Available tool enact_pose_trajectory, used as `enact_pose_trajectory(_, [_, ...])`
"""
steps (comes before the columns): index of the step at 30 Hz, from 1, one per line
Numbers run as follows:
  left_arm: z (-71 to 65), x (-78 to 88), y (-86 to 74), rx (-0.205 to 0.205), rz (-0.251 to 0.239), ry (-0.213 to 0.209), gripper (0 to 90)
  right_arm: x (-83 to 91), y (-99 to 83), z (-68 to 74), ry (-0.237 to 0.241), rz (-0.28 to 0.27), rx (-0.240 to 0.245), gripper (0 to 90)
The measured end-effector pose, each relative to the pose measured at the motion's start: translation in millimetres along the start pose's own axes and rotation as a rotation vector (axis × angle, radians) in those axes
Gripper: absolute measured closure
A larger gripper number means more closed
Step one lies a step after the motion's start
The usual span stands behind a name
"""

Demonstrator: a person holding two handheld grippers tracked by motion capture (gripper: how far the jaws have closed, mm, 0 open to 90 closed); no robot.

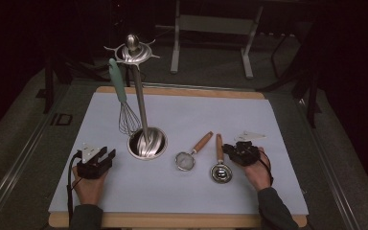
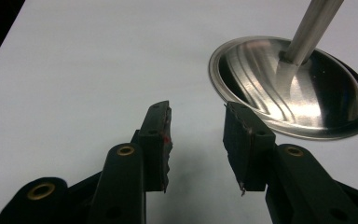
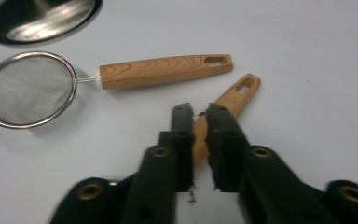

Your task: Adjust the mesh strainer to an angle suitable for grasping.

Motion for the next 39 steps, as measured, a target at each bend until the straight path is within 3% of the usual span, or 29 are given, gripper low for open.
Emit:
enact_pose_trajectory(2, [-0.2, 0.0, 0.0, -0.001, -0.001, 0.0, 61.7, -4.2, 2.5, 2.1, -0.007, 0.015, 0.009, 89.5])
enact_pose_trajectory(7, [-0.3, -0.3, 0.0, -0.004, 0.001, 0.0, 61.7, -12.2, 8.2, 9.2, -0.011, 0.05, 0.039, 89.8])
enact_pose_trajectory(20, [-1.1, -0.9, -0.4, -0.01, 0.01, 0.002, 61.8, -37.1, 17.9, 16.8, 0.043, 0.132, 0.056, 90.0])
enact_pose_trajectory(27, [-1.3, -1.2, -0.3, -0.011, 0.01, 0.003, 61.9, -45.1, 23.9, 15.2, 0.019, 0.135, 0.028, 90.0])
enact_pose_trajectory(29, [-1.3, -1.3, -0.3, -0.011, 0.011, 0.004, 61.9, -48.3, 24.7, 15.2, 0.031, 0.149, 0.031, 90.0])
enact_pose_trajectory(35, [-1.3, -1.4, -0.3, -0.012, 0.011, 0.005, 61.9, -57.5, 26.8, 10.5, 0.008, 0.207, 0.016, 90.0])
enact_pose_trajectory(39, [-1.5, -1.3, -0.3, -0.014, 0.01, 0.006, 62.0, -66.0, 27.9, 7.2, -0.016, 0.24, 0.039, 90.0])
Point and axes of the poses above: each handheld gripper's, and its own axes: x roughly backward along the jaws, y roughly out of its top, z roughly to its left, the point moved 8 cm from there along -x, roughly forward along the jaws, and after that the axes turned 9 degrees about z, right-handed, at the moved point
